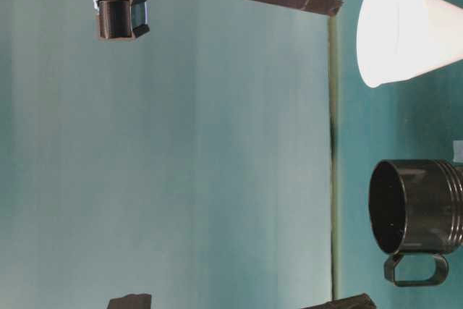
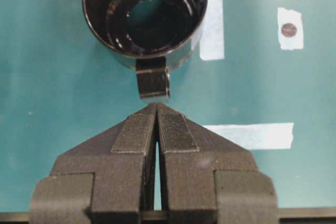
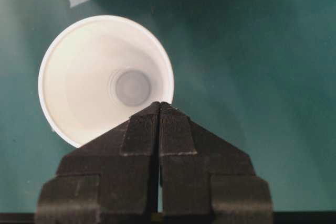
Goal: Holding the cup holder with the left arm, the right arm places the cup into the cup holder.
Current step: 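Open both grippers and lower them around holder handle and cup rim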
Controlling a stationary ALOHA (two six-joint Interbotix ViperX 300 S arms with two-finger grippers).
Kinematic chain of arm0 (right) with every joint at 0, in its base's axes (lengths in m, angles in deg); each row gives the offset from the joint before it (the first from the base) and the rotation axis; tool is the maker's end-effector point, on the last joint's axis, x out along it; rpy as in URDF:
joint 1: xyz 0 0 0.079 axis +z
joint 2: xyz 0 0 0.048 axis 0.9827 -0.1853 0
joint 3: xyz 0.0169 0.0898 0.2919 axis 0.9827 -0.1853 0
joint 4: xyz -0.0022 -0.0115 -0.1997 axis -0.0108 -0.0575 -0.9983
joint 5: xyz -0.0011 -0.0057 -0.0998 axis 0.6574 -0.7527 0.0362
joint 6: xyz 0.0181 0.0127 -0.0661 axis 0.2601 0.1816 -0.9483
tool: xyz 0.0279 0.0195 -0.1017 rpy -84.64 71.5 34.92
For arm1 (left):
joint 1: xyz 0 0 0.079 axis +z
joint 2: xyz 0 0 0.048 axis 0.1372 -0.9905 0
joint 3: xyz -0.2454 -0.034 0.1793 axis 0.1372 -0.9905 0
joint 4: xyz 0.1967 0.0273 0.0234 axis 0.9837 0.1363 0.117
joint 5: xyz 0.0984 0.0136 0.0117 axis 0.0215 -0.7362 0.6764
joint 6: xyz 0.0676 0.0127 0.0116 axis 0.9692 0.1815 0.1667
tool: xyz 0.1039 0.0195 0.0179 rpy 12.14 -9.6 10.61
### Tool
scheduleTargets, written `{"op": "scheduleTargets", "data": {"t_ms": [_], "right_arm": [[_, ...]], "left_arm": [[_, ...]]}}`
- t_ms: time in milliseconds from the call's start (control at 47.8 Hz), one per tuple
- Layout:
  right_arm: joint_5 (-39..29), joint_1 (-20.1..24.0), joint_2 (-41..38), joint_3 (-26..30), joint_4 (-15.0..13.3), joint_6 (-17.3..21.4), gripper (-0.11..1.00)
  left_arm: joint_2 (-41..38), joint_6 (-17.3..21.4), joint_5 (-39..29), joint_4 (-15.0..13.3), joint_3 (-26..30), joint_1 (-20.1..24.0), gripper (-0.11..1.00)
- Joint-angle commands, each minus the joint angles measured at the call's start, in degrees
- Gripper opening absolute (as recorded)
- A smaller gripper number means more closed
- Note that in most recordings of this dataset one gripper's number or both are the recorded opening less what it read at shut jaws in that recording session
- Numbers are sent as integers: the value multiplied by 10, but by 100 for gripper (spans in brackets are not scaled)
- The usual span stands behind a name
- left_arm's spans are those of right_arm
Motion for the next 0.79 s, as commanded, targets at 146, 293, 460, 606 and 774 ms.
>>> {"op": "scheduleTargets", "data": {"t_ms": [146, 293, 460, 606, 774], "right_arm": [[11, -2, 2, 8, 3, 11, 33], [18, 0, -7, 4, 3, 33, 75], [18, 3, -19, 8, 3, 45, 100], [18, 3, -25, 11, 3, 46, 100], [18, 3, -29, 15, 3, 46, 100]], "left_arm": [[6, 1, 8, 2, 4, 1, 3], [9, 0, 8, 2, 4, 1, 3], [9, -4, 8, 2, 4, 1, 22], [5, -5, 8, 2, 5, 1, 63], [4, -8, 6, 2, 7, 1, 98]]}}
